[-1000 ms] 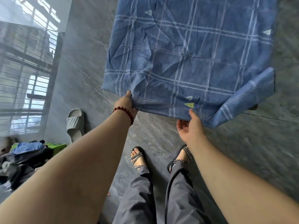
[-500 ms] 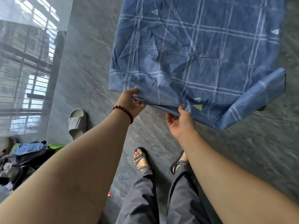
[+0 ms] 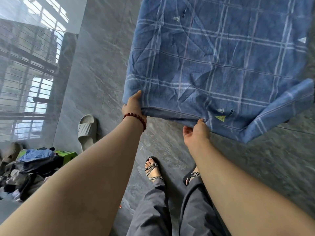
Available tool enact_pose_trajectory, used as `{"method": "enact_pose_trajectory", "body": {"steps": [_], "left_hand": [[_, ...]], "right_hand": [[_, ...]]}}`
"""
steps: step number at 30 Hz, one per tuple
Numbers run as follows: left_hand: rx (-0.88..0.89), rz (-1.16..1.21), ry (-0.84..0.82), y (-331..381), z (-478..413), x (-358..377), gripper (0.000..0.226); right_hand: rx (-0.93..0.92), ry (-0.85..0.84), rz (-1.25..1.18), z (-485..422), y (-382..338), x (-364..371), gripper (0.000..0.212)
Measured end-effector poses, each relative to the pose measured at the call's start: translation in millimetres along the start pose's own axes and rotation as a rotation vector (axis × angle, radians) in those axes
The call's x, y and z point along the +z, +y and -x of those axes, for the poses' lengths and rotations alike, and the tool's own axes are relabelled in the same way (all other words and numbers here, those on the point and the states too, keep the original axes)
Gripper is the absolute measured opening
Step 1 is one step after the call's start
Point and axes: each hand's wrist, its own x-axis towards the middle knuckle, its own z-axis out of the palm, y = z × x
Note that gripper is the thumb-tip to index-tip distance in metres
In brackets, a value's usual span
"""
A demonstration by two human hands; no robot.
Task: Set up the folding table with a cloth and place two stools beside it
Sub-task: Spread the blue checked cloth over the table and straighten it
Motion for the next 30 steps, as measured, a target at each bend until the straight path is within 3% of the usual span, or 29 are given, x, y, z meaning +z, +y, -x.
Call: {"method": "enact_pose_trajectory", "body": {"steps": [5, 10, 13, 16, 19, 25, 30], "left_hand": [[0.056, -0.092, 0.226, 0.7, -5.6, -13.0, 0.050], [0.172, -0.276, 0.345, -11.9, -8.6, -21.6, 0.044], [0.207, -0.226, 0.432, -20.5, -0.1, -19.7, 0.034], [0.297, -0.227, 0.400, -28.1, -0.4, -20.8, 0.021], [0.357, -0.195, 0.350, -30.5, -5.6, -25.3, 0.033], [0.163, -0.270, 0.172, -47.8, 1.5, -15.3, 0.058], [0.144, -0.275, 0.021, -70.7, 20.6, 5.2, 0.070]], "right_hand": [[0.046, -0.062, 0.056, 3.1, 6.6, -8.6, 0.023], [0.061, -0.065, 0.074, 3.2, 5.3, -17.3, 0.019], [0.056, -0.069, 0.062, 2.4, 0.8, -22.7, 0.020], [0.057, -0.087, 0.055, 3.0, -3.7, -25.4, 0.020], [0.058, -0.104, 0.065, 3.4, -6.0, -27.5, 0.019], [0.125, -0.206, 0.127, 2.4, -7.7, -37.0, 0.023], [0.157, -0.254, 0.163, -0.9, -13.6, -41.2, 0.021]]}}
